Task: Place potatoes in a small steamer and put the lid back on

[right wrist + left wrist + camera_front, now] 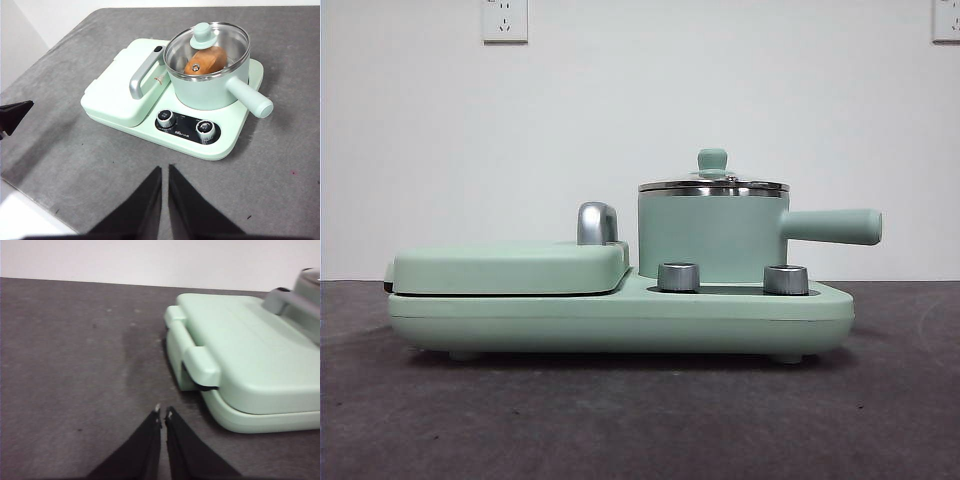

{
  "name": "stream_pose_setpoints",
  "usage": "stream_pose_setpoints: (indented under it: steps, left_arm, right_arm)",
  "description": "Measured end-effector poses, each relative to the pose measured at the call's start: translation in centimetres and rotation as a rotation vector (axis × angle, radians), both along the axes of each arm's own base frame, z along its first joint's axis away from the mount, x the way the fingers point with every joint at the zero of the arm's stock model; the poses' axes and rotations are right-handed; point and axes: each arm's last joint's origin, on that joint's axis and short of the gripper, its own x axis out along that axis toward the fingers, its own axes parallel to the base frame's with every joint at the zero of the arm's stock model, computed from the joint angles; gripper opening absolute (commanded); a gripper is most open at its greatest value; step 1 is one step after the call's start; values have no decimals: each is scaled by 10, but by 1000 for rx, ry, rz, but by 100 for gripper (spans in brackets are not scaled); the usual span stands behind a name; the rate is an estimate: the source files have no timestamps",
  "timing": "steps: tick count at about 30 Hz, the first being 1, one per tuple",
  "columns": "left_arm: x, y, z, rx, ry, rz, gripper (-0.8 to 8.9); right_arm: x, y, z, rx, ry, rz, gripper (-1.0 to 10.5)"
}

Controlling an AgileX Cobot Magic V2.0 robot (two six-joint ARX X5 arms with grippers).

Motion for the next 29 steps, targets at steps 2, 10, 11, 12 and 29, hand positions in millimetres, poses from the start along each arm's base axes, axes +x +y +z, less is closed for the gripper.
stream_pose_setpoints:
  steps: [2,10,11,12,29]
  left_arm:
    - [1,0,-3,7,8,30,19]
    - [2,-1,-10,33,15,115,19]
    - [2,-1,-10,33,15,115,19]
    - [2,-1,-10,33,15,111,19]
    - [0,-1,-6,37,-31,129,19]
  right_arm:
    - [0,0,0,0,0,0,20]
    - [0,0,0,0,0,0,20]
    - [0,0,0,0,0,0,20]
    - [0,0,0,0,0,0,20]
    - [0,0,0,0,0,0,20]
